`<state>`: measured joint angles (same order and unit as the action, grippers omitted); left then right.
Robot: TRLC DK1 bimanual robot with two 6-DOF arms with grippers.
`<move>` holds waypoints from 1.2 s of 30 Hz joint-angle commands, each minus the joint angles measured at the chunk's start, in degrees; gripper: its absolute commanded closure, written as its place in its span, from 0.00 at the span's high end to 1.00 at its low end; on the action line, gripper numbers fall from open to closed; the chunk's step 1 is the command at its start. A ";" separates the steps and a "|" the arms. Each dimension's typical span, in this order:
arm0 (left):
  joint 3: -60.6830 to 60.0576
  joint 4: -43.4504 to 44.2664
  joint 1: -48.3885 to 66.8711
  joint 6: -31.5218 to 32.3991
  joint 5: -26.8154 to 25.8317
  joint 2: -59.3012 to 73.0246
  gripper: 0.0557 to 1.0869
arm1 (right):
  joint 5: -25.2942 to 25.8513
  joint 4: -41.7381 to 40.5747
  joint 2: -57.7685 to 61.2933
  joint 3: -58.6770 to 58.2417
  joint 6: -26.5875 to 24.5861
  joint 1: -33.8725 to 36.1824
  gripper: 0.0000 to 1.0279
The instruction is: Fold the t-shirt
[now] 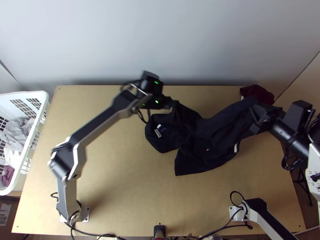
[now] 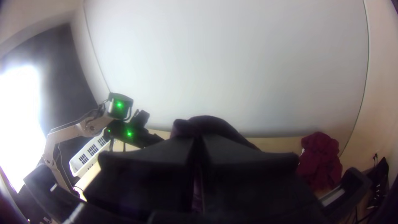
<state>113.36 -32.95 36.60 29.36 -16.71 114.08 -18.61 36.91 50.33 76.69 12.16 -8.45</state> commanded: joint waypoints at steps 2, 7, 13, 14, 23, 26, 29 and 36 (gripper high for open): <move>-0.33 -1.33 -4.34 1.57 0.10 -13.89 0.03 | 1.65 -0.34 1.71 8.39 3.04 2.03 0.03; -1.21 -2.12 -10.67 1.84 0.36 -25.66 0.03 | 1.82 0.18 3.99 19.82 4.36 6.34 0.03; -7.63 -1.50 -17.00 0.78 0.98 -42.80 0.03 | 1.82 -0.26 3.02 30.10 5.24 7.48 0.03; -8.24 -1.50 -18.32 1.05 0.98 -45.53 0.03 | 1.82 -0.26 2.50 31.07 5.41 7.39 0.03; -9.21 -5.02 -25.61 2.28 0.89 -63.11 0.03 | 1.65 1.50 -0.40 40.21 8.84 5.37 0.03; -9.30 -6.87 -27.37 2.36 0.80 -67.50 0.03 | 0.77 4.14 -1.63 42.85 11.83 5.11 0.03; -9.39 -8.01 -28.95 3.07 0.10 -71.63 0.03 | -0.81 7.22 -2.78 45.66 17.10 2.30 0.03; -8.68 -8.18 -38.71 7.37 -7.37 -81.39 0.03 | -17.51 7.83 -5.85 49.79 30.46 5.90 0.03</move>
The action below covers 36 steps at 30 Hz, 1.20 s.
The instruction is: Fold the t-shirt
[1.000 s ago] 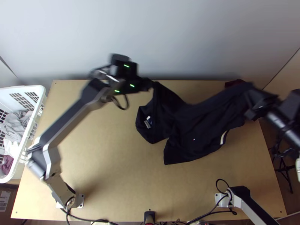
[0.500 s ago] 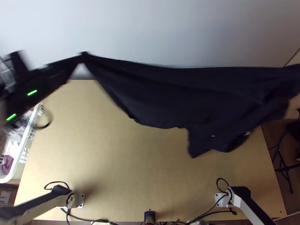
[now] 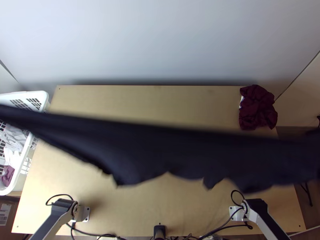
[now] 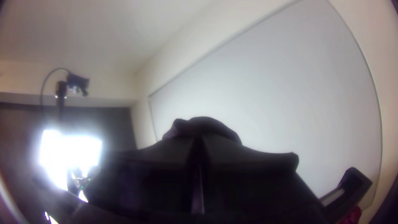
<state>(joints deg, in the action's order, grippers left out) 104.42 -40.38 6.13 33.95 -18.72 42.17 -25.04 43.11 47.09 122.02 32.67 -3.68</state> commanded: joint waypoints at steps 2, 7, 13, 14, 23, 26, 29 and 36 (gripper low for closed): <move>0.17 -1.28 -10.09 3.66 -7.03 -12.38 0.03 | -13.72 2.59 -3.76 4.37 11.98 1.84 0.03; -2.03 -3.13 -13.43 4.37 -11.34 -17.39 0.03 | -18.64 3.29 -5.61 4.99 16.82 3.33 0.03; -9.50 -3.21 -14.22 2.43 -11.25 -19.76 0.03 | -19.08 5.23 -7.28 -3.45 14.00 3.33 0.03; -10.55 -2.69 -14.57 1.99 -11.25 -19.67 0.03 | -19.00 5.23 -8.16 -6.79 11.81 3.95 0.03; -28.75 12.08 -19.93 0.76 -14.24 -18.35 0.03 | -19.08 -2.86 -19.76 -45.64 1.00 8.17 0.03; -36.13 16.21 -20.19 0.23 -15.12 -18.09 0.03 | -18.64 -6.55 -23.36 -57.15 -1.64 8.78 0.03; -43.86 20.52 -20.37 -2.14 -14.94 -18.00 0.03 | -17.85 -10.86 -24.68 -65.59 -3.66 8.96 0.03; -53.88 29.66 -20.46 -4.34 -13.80 -12.91 0.03 | -13.63 -25.45 -16.68 -77.98 -8.14 7.73 0.03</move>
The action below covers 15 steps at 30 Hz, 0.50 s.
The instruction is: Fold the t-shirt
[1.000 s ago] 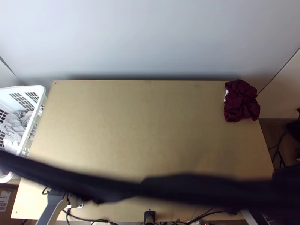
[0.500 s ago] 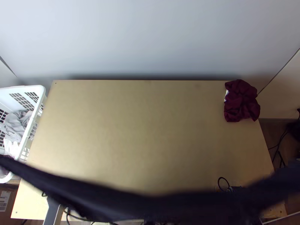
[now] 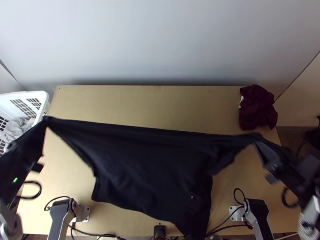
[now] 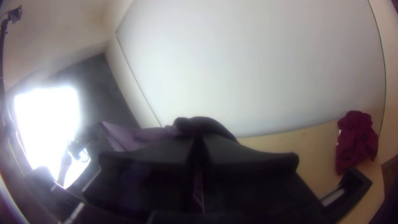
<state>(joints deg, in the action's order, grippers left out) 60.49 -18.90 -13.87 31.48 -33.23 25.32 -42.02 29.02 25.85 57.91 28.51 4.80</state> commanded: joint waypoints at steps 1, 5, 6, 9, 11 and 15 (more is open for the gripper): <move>-10.74 10.11 -0.46 -2.13 1.50 5.18 0.03 | 5.28 -13.19 7.11 -14.49 -4.78 -1.99 0.03; -14.43 16.79 3.94 -4.77 5.72 10.63 0.03 | 11.96 -20.05 16.08 -15.63 -6.98 -7.96 0.03; -15.49 18.54 5.43 -6.00 7.48 11.94 0.03 | 13.81 -22.34 18.45 -15.90 -7.77 -9.63 0.03; -19.27 24.34 8.42 -9.95 10.91 16.08 0.03 | 17.23 -28.49 26.98 -15.55 -10.41 -11.39 0.03; -21.29 28.83 8.95 -11.80 11.52 19.33 0.03 | 18.82 -32.71 32.07 -14.93 -11.37 -12.27 0.03; -21.73 35.77 9.12 -14.70 12.84 27.68 0.03 | 20.14 -37.36 42.53 -11.42 -13.22 -13.32 0.03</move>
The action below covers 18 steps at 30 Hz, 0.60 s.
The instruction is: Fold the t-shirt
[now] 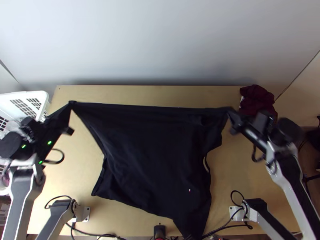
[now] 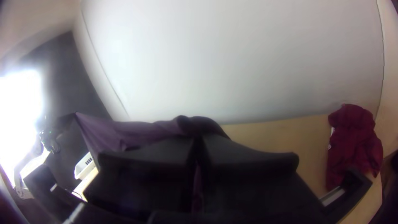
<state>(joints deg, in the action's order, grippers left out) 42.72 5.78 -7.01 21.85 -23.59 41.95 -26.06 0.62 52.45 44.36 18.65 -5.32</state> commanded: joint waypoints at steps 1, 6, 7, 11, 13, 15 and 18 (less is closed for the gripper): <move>-3.78 12.94 2.35 -5.67 3.29 13.15 0.03 | 4.36 -9.85 18.57 3.19 -3.54 -3.38 0.03; 1.23 17.07 3.05 -13.06 4.87 26.95 0.03 | 5.94 -12.84 29.73 9.87 -5.91 -4.79 0.03; 2.98 17.42 3.05 -13.76 4.96 29.85 0.03 | 6.20 -12.84 32.11 11.80 -6.26 -4.87 0.03; 10.98 18.21 3.05 -15.43 5.58 40.31 0.03 | 6.64 -12.75 40.54 19.63 -7.32 -4.79 0.03; 15.38 18.21 2.96 -15.52 6.28 45.94 0.03 | 6.82 -12.75 43.71 23.05 -7.84 -4.79 0.03; 19.51 18.21 2.79 -15.52 7.16 50.86 0.03 | 6.90 -12.05 46.78 26.92 -7.84 -4.52 0.03; 24.60 18.21 2.79 -15.34 8.04 56.48 0.03 | 7.34 -10.91 50.65 32.02 -7.84 -4.26 0.03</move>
<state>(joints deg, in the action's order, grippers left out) 56.27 22.94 -4.23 7.57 -17.43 83.70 -19.66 -11.14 92.51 65.43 11.66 -9.69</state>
